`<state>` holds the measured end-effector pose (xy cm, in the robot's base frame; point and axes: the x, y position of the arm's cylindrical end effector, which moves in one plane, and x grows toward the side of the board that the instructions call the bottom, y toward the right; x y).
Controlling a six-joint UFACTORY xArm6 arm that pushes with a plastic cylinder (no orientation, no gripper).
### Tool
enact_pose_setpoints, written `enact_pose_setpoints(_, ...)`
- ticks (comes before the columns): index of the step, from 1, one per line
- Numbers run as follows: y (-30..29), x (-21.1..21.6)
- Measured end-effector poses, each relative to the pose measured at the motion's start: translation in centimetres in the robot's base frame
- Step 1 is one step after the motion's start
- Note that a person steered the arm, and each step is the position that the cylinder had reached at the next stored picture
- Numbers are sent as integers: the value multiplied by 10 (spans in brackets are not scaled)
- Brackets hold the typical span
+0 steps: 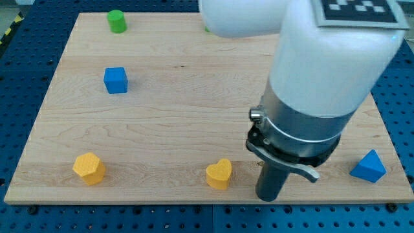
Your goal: Move your arm to yellow heart
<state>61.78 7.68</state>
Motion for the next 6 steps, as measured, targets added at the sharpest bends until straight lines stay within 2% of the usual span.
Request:
enact_pose_setpoints(5, -44, 0)
enact_pose_setpoints(6, -70, 0)
